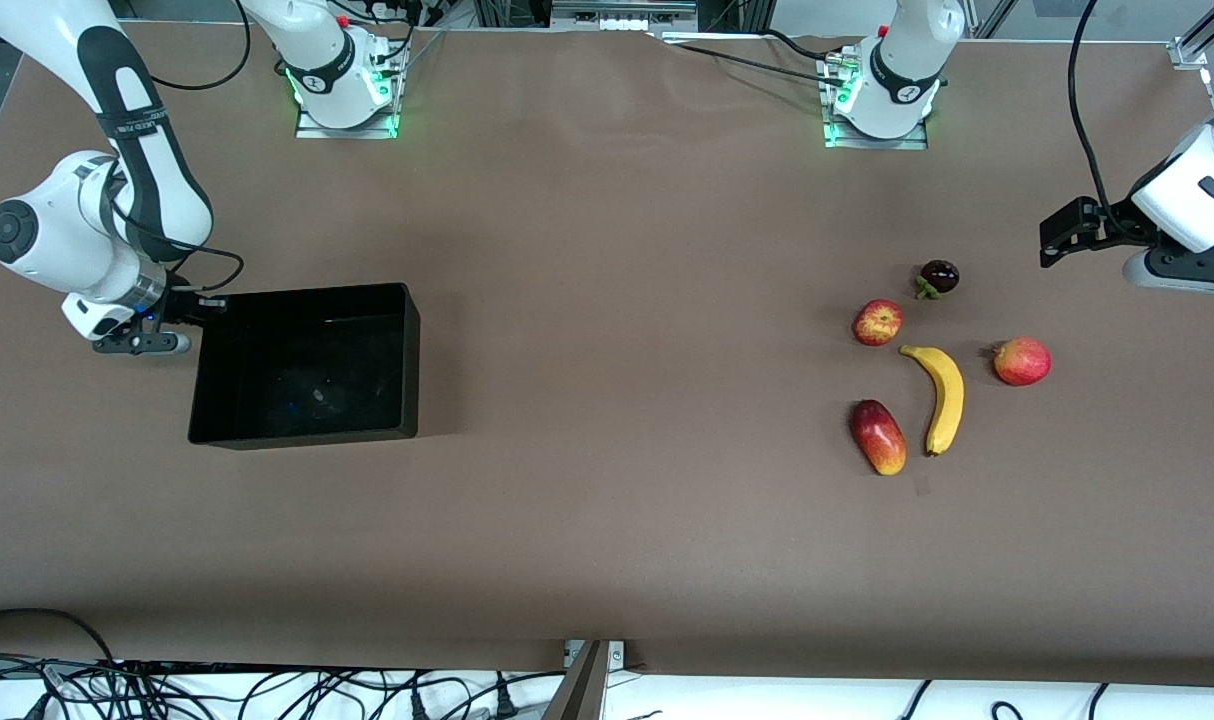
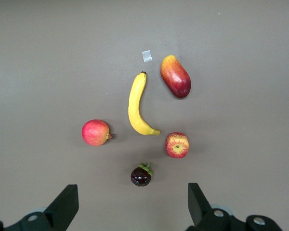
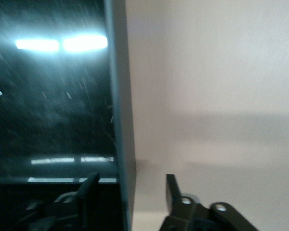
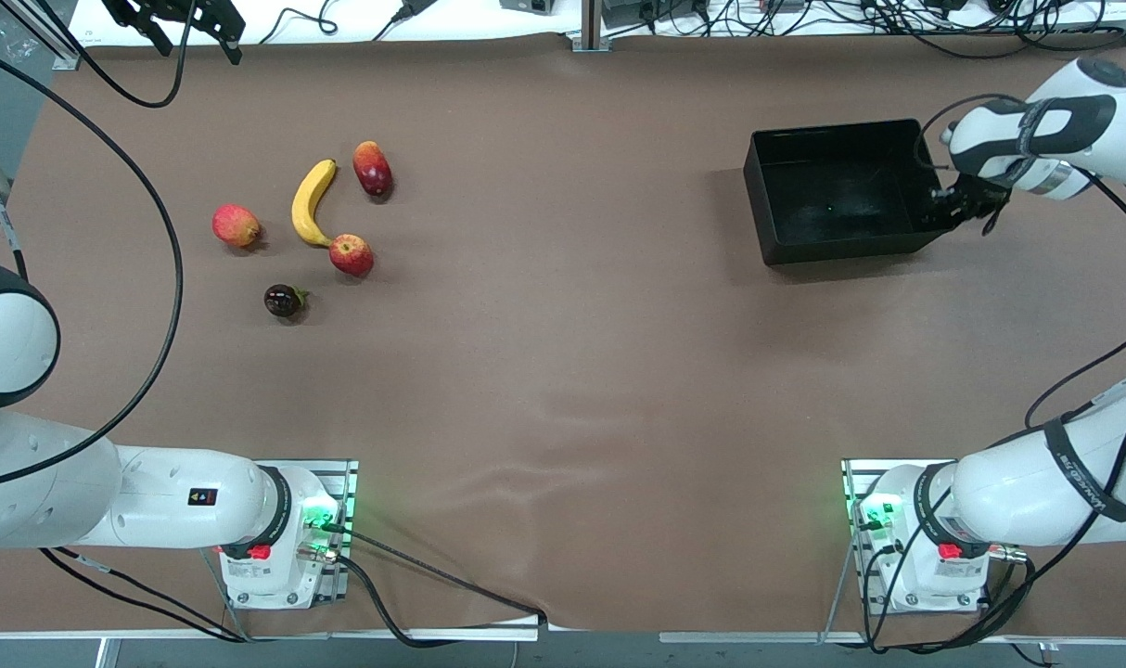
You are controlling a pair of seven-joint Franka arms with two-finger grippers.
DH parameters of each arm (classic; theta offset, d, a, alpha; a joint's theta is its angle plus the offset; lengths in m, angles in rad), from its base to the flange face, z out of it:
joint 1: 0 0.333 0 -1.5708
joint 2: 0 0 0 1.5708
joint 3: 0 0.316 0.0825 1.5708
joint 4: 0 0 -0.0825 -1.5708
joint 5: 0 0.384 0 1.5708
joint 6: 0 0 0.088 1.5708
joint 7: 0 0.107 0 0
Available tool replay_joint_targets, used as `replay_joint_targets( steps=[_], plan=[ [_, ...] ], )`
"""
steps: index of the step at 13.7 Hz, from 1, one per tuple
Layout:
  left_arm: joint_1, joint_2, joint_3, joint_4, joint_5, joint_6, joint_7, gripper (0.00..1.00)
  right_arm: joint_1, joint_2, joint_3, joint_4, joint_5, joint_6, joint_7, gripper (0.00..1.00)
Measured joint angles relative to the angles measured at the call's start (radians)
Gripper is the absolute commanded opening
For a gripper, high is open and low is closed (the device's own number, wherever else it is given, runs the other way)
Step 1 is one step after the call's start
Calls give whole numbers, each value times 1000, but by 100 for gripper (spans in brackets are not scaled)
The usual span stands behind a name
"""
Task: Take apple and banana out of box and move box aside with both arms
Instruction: 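Open the right gripper and withdraw it from the box rim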
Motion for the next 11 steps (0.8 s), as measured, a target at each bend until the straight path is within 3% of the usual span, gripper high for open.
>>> replay_joint_targets(
  steps=[2,7,11],
  plan=[
    [0,0,0,0,0,0,0,100,24,-15,15,107,0,-108,33,100],
    [0,0,0,0,0,0,0,100,151,-72,21,469,-22,-531,192,100],
    [0,0,0,0,0,0,0,100,200,-206,37,546,-97,-712,275,100]
  ],
)
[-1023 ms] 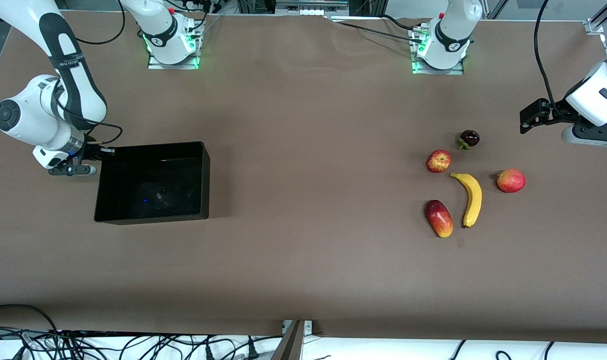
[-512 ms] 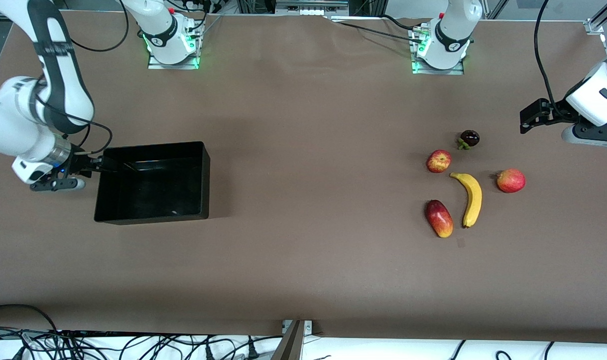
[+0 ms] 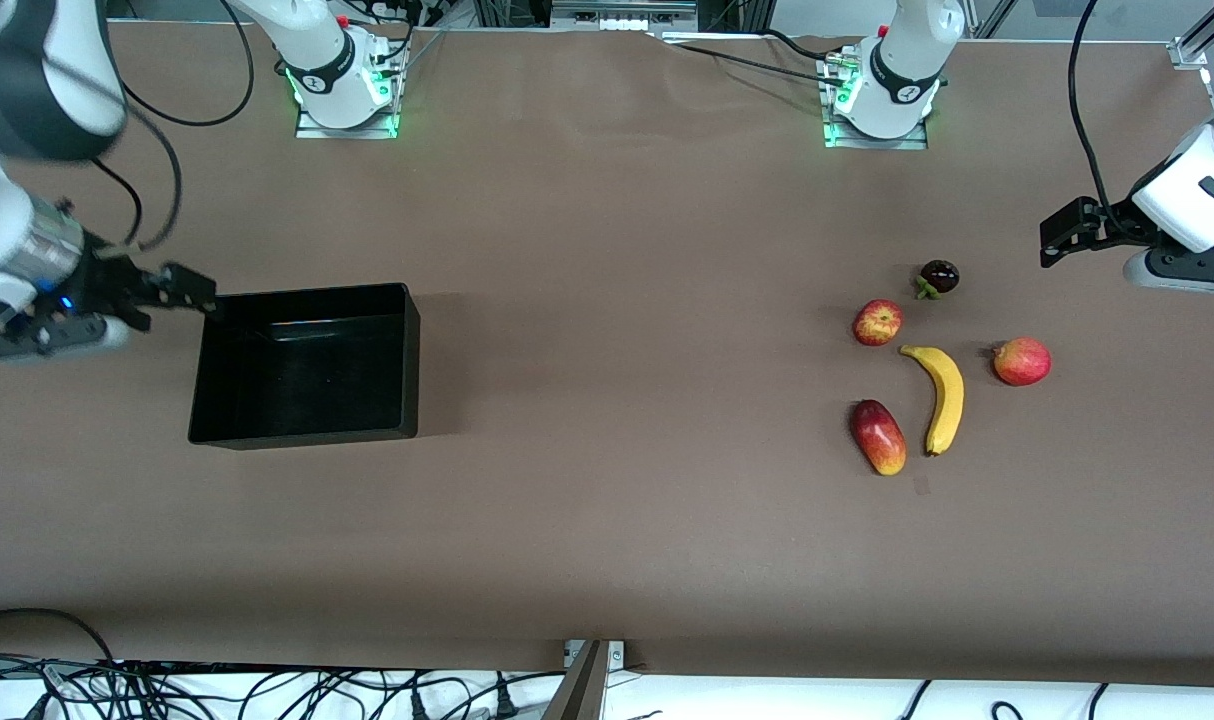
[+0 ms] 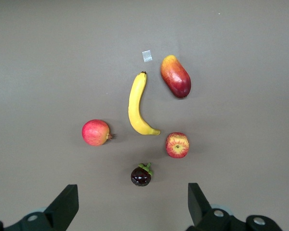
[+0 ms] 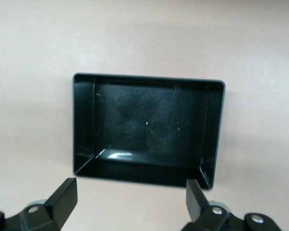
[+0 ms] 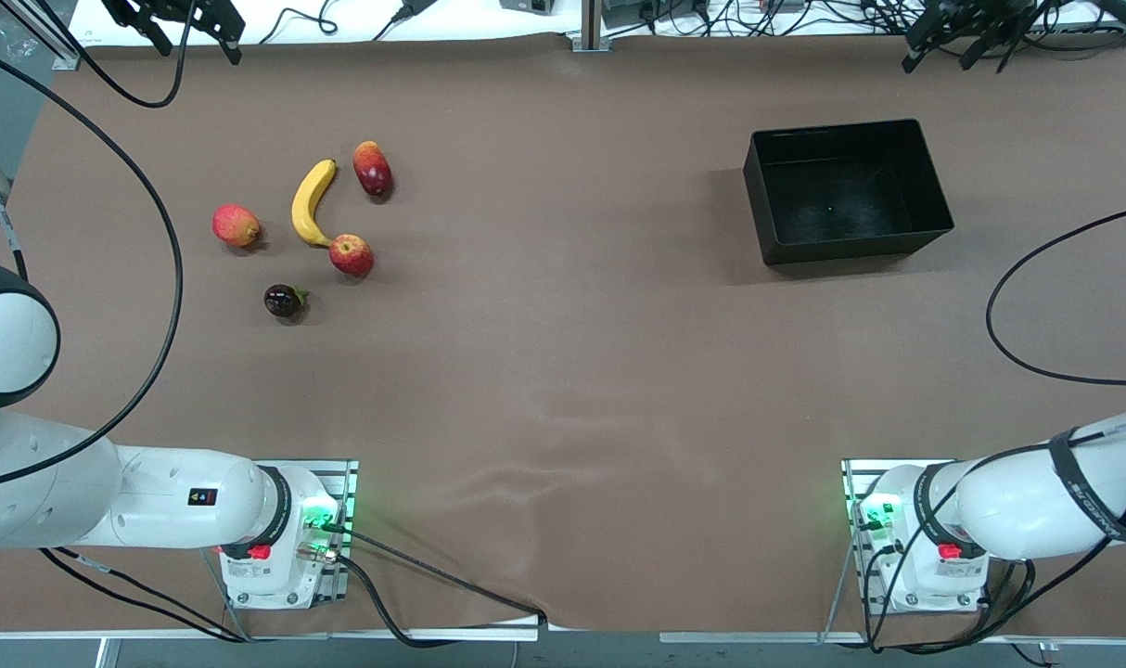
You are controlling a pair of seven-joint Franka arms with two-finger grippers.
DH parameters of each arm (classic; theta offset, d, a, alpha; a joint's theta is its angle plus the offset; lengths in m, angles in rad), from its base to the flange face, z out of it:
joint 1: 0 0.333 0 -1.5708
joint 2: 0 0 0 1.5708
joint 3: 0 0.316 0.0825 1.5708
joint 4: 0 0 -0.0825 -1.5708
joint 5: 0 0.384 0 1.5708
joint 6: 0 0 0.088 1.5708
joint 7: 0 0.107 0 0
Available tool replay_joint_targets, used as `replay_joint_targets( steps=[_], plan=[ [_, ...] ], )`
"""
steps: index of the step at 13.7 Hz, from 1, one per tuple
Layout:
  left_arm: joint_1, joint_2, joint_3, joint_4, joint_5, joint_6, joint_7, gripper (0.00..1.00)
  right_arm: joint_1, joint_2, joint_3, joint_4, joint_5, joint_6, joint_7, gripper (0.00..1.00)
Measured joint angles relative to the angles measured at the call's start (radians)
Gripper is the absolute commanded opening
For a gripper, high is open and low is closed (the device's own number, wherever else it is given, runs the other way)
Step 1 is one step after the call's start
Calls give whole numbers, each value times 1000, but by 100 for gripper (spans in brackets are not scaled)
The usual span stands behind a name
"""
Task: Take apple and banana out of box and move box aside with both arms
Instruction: 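Open the right gripper and withdraw it from the box rim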
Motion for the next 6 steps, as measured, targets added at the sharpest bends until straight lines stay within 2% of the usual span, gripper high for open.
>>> replay_joint_targets(
  steps=[3,6],
  plan=[
    [0,0,0,0,0,0,0,100,4,-56,49,49,-44,-105,60,100],
    [0,0,0,0,0,0,0,100,3,-50,47,71,-45,-122,62,100]
  ],
)
